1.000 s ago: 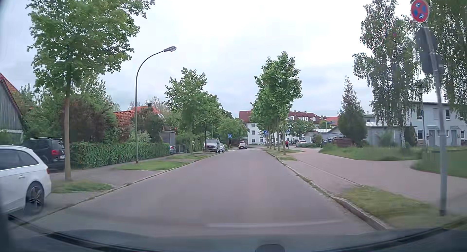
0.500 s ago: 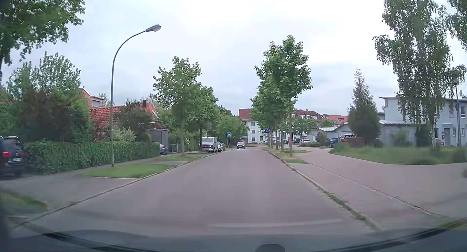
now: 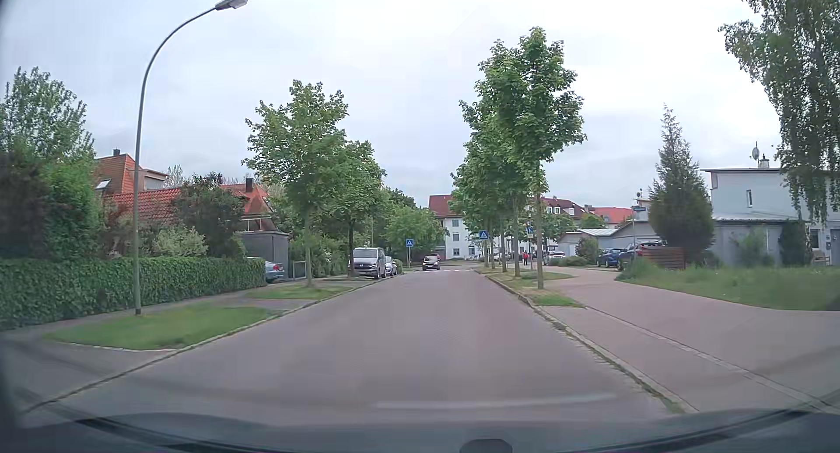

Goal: Follow the waypoints while adhering to traffic rules and regulations

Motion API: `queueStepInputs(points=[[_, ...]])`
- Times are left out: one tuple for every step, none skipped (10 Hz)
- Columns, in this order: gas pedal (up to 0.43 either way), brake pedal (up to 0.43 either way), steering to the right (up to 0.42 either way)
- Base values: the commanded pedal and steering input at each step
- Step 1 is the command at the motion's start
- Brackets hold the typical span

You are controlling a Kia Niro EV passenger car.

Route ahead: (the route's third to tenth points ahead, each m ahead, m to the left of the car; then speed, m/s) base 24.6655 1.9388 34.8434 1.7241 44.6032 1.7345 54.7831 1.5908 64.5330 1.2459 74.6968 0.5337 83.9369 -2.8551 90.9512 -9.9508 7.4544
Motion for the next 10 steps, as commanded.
queueStepInputs(points=[[0.087,0.0,-0.004],[0.087,0.0,-0.004],[0.087,0.0,-0.004],[0.087,0.0,-0.003],[0.087,0.0,-0.002],[0.079,0.0,0.002],[0.079,0.0,0.004],[0.079,0.0,0.004],[0.079,0.0,0.005],[0.079,0.0,0.006]])
